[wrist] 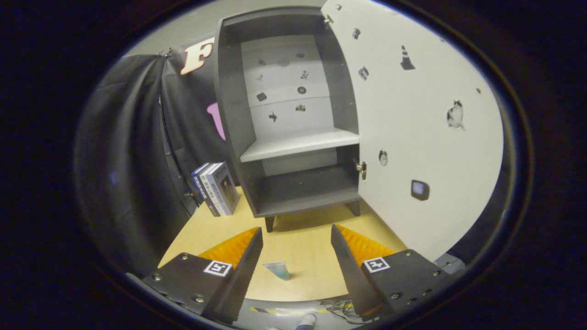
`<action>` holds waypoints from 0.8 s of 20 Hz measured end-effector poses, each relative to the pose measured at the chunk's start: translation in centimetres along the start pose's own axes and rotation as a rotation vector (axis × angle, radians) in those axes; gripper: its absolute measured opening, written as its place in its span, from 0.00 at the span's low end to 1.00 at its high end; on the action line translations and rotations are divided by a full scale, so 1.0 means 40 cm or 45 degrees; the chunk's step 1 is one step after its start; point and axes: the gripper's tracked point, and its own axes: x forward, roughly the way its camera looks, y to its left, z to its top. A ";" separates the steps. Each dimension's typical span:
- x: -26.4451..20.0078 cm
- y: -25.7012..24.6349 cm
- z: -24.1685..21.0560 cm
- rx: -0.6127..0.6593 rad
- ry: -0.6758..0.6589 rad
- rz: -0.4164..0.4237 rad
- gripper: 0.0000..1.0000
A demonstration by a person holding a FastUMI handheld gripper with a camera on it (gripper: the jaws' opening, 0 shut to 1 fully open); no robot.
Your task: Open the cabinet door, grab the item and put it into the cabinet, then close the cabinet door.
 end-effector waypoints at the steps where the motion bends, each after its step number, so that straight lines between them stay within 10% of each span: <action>1: 0.029 0.023 -0.038 -0.008 0.033 0.019 0.89; 16: 0.294 0.106 -0.403 -0.012 0.305 0.061 0.89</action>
